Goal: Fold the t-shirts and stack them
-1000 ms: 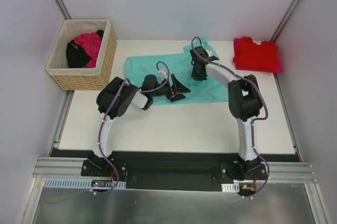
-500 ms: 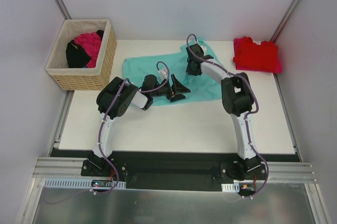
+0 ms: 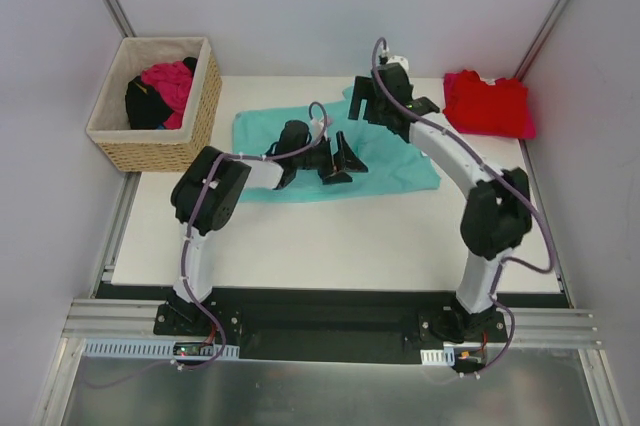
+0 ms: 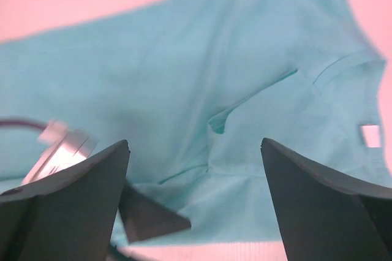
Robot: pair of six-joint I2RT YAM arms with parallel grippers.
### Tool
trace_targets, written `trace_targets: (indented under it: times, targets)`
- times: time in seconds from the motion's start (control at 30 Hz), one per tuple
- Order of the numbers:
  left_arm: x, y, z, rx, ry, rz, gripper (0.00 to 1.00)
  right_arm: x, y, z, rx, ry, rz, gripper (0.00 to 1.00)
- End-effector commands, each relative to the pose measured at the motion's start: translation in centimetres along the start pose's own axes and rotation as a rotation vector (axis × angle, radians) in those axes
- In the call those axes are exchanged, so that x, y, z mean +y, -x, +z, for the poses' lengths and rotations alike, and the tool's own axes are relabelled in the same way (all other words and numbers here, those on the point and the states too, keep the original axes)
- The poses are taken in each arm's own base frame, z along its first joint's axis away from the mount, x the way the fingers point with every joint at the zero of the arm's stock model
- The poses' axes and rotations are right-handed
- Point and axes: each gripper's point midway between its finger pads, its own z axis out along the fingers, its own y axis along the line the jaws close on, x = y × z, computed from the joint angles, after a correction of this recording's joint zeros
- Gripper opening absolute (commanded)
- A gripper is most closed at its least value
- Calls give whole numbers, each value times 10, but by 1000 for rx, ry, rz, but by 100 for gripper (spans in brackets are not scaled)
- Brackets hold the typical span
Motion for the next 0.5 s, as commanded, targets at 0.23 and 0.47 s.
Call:
trace_targets:
  times: [0.23, 0.47]
  targets:
    - [-98, 75, -131, -164, 702, 363, 94, -73, -22, -95, 2, -143, -30, 98]
    - [-54, 63, -249, -365, 1181, 302, 95, -96, -64, -62, 121, -65, 137, 98]
